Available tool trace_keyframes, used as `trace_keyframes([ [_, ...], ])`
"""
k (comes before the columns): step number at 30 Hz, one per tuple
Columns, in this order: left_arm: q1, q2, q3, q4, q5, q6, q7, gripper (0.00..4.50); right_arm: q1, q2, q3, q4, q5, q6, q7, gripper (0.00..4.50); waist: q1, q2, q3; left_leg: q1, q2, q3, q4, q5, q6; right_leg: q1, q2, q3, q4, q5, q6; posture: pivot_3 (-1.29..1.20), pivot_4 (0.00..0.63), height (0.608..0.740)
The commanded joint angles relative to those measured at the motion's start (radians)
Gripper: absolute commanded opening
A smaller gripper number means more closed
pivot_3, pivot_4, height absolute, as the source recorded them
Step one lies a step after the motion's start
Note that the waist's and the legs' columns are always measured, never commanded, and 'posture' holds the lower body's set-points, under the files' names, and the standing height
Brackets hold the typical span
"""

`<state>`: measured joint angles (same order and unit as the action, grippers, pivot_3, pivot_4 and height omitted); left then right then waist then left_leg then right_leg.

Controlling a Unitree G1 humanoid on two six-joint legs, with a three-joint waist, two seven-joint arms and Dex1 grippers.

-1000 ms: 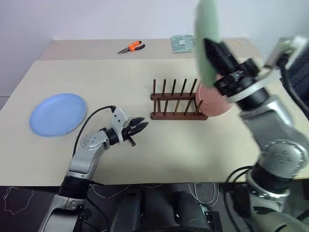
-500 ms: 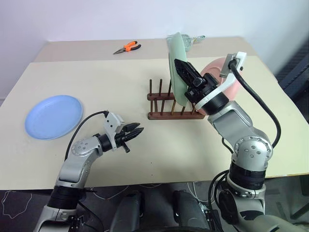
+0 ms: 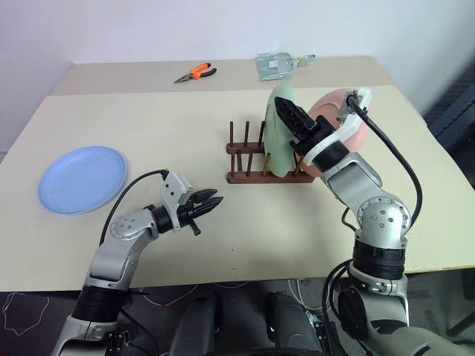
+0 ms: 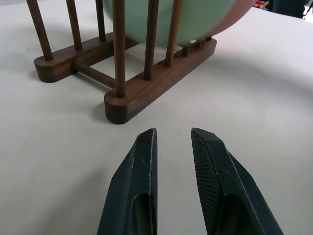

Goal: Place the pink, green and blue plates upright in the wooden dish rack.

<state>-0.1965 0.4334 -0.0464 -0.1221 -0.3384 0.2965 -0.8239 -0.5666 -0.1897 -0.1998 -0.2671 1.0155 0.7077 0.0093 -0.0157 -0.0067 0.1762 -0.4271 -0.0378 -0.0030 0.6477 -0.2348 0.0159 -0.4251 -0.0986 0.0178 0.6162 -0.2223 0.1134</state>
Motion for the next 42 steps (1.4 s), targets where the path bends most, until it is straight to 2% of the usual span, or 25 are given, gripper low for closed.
trace_keyframes([
  [1, 0.003, 0.011, 0.01, -0.04, -0.003, -0.017, 0.003, 1.08, -0.051, -0.07, 0.04, -0.036, -0.128, -0.058, 0.066, 3.51, 0.0, 0.0, 0.0, 0.0, 0.0, 0.0, 0.0, 0.0, 0.0, 0.0, 0.0, 0.0, 0.0, 0.0, 0.0, 0.0, 0.15, 0.738],
  [8, -0.001, 0.013, 0.015, -0.037, -0.01, -0.007, 0.003, 1.08, -0.088, -0.172, 0.07, -0.036, -0.286, -0.115, 0.158, 3.51, 0.002, 0.0, 0.0, 0.0, 0.0, 0.0, 0.0, 0.0, 0.0, 0.0, 0.001, 0.0, 0.0, 0.0, 0.0, 0.0, 0.15, 0.738],
  [10, 0.0, 0.011, 0.027, -0.038, -0.027, 0.01, 0.007, 1.62, -0.098, -0.213, 0.077, -0.031, -0.357, -0.15, 0.186, 3.57, 0.002, 0.0, 0.0, 0.0, 0.0, 0.0, 0.0, 0.0, 0.0, 0.0, 0.001, 0.0, 0.0, 0.0, 0.0, 0.0, 0.15, 0.738],
  [12, -0.012, 0.009, 0.066, -0.021, -0.019, -0.007, 0.05, 2.34, -0.129, -0.291, 0.117, -0.023, -0.477, -0.222, 0.247, 4.09, 0.002, 0.0, 0.0, 0.0, 0.0, 0.0, 0.0, 0.0, 0.0, 0.0, 0.001, 0.0, 0.0, 0.0, 0.0, 0.0, 0.15, 0.738],
  [13, -0.018, 0.007, 0.084, -0.011, -0.012, -0.019, 0.073, 2.91, -0.143, -0.323, 0.139, -0.022, -0.525, -0.253, 0.278, 4.44, 0.002, 0.0, 0.0, 0.0, 0.0, 0.0, 0.0, 0.0, 0.0, 0.0, 0.001, 0.0, -0.001, 0.0, 0.0, 0.0, 0.15, 0.738],
  [15, -0.047, -0.007, 0.147, 0.028, 0.019, -0.046, 0.178, 3.98, -0.172, -0.391, 0.22, -0.046, -0.613, -0.305, 0.374, 4.5, 0.001, 0.0, 0.001, 0.0, 0.0, 0.001, 0.0, 0.0, 0.0, 0.0, 0.001, 0.0, -0.001, 0.0, 0.0, 0.0, 0.15, 0.738],
  [16, -0.08, -0.018, 0.207, 0.07, 0.042, -0.05, 0.288, 4.48, -0.191, -0.416, 0.276, -0.067, -0.649, -0.329, 0.435, 4.5, 0.001, 0.0, 0.001, 0.0, 0.0, 0.001, 0.0, 0.0, 0.0, 0.0, 0.002, 0.0, -0.001, 0.0, 0.0, 0.0, 0.15, 0.738],
  [20, -0.161, -0.024, 0.387, 0.183, 0.143, -0.049, 0.648, 4.48, -0.231, -0.435, 0.444, -0.092, -0.769, -0.406, 0.587, 4.5, -0.006, -0.002, 0.001, 0.001, 0.002, 0.0, 0.0, 0.0, 0.0, 0.0, 0.005, -0.001, 0.001, 0.002, 0.004, 0.0, 0.15, 0.738],
  [25, -0.199, -0.033, 0.602, 0.211, 0.176, 0.099, 1.0, 4.48, -0.21, -0.366, 0.552, -0.032, -0.873, -0.495, 0.642, 4.5, 0.003, -0.005, 0.001, 0.0, 0.0, 0.0, 0.0, 0.0, 0.0, 0.0, 0.003, -0.001, 0.001, 0.003, 0.006, 0.0, 0.15, 0.738],
  [28, -0.194, -0.054, 0.693, 0.171, 0.134, 0.205, 1.098, 4.48, -0.197, -0.326, 0.568, 0.0, -0.892, -0.521, 0.67, 4.5, 0.007, -0.01, 0.0, 0.0, -0.001, 0.0, 0.001, 0.0, -0.001, 0.0, 0.002, -0.002, 0.001, 0.004, 0.007, 0.0, 0.15, 0.738],
  [34, -0.181, -0.138, 0.83, 0.091, -0.049, 0.391, 1.127, 4.48, -0.165, -0.289, 0.564, 0.02, -0.914, -0.549, 0.707, 4.5, 0.011, -0.014, 0.0, 0.0, -0.002, -0.002, 0.001, 0.001, -0.003, 0.001, 0.001, -0.003, 0.0, 0.004, 0.007, 0.0, 0.15, 0.738],
  [37, -0.182, -0.184, 0.881, 0.058, -0.14, 0.448, 1.139, 3.65, -0.153, -0.275, 0.562, 0.023, -0.93, -0.556, 0.713, 4.5, 0.005, -0.014, 0.0, 0.0, -0.002, -0.002, 0.0, 0.001, -0.004, 0.0, 0.001, -0.003, 0.0, 0.004, 0.007, 0.0, 0.15, 0.738],
  [42, -0.199, -0.196, 0.904, 0.058, -0.178, 0.473, 1.191, 1.0, -0.142, -0.258, 0.556, 0.026, -0.951, -0.545, 0.71, 4.5, 0.003, -0.014, 0.0, 0.001, -0.001, -0.003, -0.001, 0.002, -0.006, 0.0, 0.001, -0.003, 0.003, 0.004, 0.006, 0.0, 0.15, 0.738],
])
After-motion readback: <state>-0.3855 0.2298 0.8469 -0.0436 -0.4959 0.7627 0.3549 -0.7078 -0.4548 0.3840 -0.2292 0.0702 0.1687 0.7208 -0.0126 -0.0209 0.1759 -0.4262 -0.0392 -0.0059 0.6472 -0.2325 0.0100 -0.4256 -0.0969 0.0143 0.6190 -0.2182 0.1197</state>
